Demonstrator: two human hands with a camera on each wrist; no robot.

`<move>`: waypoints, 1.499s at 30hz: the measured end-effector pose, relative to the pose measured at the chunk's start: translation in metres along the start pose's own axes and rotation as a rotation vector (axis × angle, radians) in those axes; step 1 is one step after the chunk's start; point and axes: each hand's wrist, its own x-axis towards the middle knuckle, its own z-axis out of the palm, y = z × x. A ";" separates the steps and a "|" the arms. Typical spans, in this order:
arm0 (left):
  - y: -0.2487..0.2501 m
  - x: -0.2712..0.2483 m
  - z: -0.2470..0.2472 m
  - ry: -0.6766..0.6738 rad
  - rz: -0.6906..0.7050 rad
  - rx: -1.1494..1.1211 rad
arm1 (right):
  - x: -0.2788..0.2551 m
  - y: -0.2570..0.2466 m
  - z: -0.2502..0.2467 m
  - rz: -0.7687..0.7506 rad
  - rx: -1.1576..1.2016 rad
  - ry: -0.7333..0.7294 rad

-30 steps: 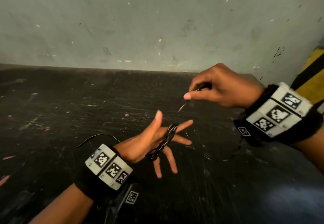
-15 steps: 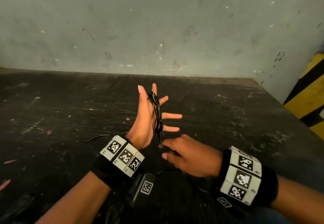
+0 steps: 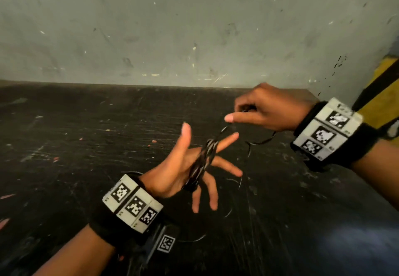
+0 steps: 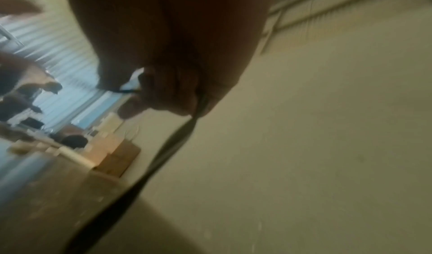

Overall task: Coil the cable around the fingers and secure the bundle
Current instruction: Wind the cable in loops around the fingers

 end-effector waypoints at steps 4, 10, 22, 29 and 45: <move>0.018 0.002 0.001 0.002 0.232 -0.270 | -0.012 0.007 0.060 0.117 0.149 0.071; 0.028 0.024 -0.012 0.461 0.411 -0.326 | -0.025 -0.041 0.110 0.107 0.217 -0.123; -0.035 0.031 -0.012 0.333 -0.104 0.372 | -0.013 -0.042 0.017 0.255 0.266 -0.347; -0.008 0.012 -0.008 0.074 -0.181 0.164 | -0.008 -0.013 -0.016 0.159 0.228 -0.321; 0.026 0.041 -0.002 0.370 0.447 -0.444 | -0.023 -0.032 0.084 0.203 0.131 -0.285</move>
